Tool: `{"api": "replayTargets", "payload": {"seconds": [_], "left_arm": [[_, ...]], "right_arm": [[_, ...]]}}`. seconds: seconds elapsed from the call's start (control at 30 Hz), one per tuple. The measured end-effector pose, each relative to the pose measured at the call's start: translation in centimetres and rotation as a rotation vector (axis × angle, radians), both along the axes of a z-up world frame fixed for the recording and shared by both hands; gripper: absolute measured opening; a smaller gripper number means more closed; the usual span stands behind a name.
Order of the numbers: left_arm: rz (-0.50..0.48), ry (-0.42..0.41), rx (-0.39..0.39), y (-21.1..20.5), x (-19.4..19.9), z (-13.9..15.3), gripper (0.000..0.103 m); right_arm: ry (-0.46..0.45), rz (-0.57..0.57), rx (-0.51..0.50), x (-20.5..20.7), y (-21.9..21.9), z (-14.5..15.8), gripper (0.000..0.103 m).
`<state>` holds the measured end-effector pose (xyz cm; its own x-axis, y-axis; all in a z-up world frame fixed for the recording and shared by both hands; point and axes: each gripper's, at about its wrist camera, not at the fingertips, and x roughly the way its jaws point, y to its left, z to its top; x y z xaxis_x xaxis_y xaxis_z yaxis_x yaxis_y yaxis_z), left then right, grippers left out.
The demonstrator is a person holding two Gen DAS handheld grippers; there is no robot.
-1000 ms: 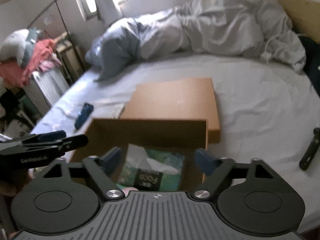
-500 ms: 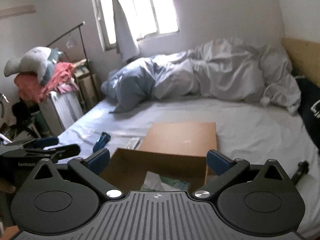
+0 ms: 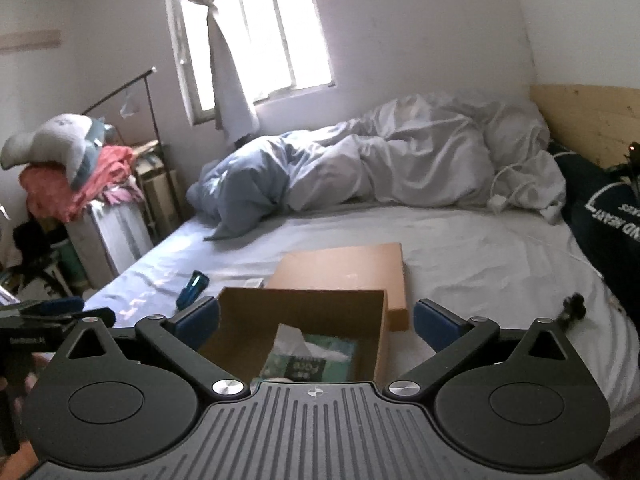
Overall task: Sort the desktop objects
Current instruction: 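Raise the left tool away from the box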
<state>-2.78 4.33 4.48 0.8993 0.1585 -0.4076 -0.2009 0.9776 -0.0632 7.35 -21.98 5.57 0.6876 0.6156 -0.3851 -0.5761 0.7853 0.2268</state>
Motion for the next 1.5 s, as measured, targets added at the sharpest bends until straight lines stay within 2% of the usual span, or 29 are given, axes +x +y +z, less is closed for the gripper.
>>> {"api": "replayTargets", "payload": {"seconds": [0.17, 0.5, 0.73, 1.0, 1.1, 1.2, 1.5], "left_arm": [[0.0, 0.002, -0.036, -0.3, -1.0, -0.8, 0.103], [0.003, 0.013, -0.027, -1.0, -2.0, -2.8, 0.103], [-0.007, 0.01, -0.031, -1.0, -2.4, -3.5, 0.103], [-0.024, 0.009, -0.063, -1.0, -2.8, -4.6, 0.103], [-0.012, 0.034, -0.078, -1.1, -2.4, -5.4, 0.103], [-0.013, 0.056, -0.061, -1.5, -2.0, -5.7, 0.103], [-0.016, 0.077, -0.072, -1.0, -2.1, -6.0, 0.103]], "right_arm": [[-0.003, -0.03, 0.002, -1.1, -0.8, -1.5, 0.103], [-0.014, -0.09, 0.004, -3.5, -1.9, -4.5, 0.103], [0.003, -0.066, 0.006, -3.8, -1.4, -6.2, 0.103], [-0.044, -0.041, -0.024, -4.5, -1.2, -7.2, 0.103], [-0.027, -0.038, -0.021, -4.6, -0.9, -7.8, 0.103], [-0.004, -0.034, -0.01, -4.7, -0.5, -8.2, 0.103], [0.068, -0.007, 0.008, -5.0, 0.6, -9.3, 0.103]]}}
